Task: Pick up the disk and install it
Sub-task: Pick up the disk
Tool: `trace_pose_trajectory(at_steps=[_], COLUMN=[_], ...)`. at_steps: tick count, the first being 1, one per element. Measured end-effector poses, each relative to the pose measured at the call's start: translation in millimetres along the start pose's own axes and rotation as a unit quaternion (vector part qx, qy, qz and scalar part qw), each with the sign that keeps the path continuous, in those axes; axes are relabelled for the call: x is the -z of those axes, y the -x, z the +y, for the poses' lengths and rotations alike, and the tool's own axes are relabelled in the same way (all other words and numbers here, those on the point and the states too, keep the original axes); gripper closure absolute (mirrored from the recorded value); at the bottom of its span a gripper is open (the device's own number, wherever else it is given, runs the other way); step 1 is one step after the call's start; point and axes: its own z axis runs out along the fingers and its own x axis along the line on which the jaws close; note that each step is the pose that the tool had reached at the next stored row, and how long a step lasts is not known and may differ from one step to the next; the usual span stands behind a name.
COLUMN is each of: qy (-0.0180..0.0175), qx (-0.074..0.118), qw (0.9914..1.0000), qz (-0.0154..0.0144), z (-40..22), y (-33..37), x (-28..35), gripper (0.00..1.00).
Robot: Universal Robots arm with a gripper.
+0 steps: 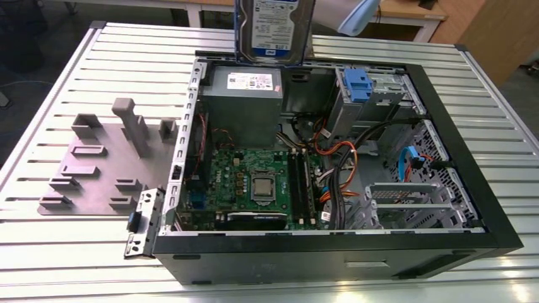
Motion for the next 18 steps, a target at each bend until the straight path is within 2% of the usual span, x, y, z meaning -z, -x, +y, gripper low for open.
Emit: trace_pose_trajectory(at_steps=[8, 18], qy=[0.0002, 0.0002], qx=[0.000, 0.000], qw=[1.00000, 1.00000], qz=[0.0000, 0.0000], z=[-20.6, -37.9], y=[0.7, 1.2], x=[-6.5, -16.8], gripper=[0.65, 0.65])
